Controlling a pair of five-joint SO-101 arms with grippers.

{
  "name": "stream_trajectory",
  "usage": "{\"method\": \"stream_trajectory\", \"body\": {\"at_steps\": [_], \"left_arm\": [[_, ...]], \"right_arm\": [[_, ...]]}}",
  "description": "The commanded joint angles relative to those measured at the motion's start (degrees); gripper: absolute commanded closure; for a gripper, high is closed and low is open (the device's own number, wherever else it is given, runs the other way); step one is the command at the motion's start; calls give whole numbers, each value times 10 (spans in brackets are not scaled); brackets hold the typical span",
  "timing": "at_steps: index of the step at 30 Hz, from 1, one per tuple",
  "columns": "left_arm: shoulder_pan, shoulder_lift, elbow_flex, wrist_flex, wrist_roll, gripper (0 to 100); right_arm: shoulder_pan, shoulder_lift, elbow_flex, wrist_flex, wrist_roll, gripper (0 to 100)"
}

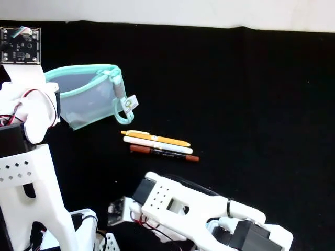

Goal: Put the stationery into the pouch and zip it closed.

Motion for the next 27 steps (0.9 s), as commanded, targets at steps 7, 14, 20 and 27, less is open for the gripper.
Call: {"method": "stream_trajectory", "body": {"at_steps": [7,14,20,27], "left_arm": [[-6,7,4,-4,1,993],[-7,7,4,-4,1,993],[-7,7,4,-4,1,993],[-7,7,4,-4,1,993]], "right_arm": [[30,-14,29,3,32,650],[34,-13,35,4,87,650],[30,33,70,-49,137,650],[30,137,69,-101,138,652]]}}
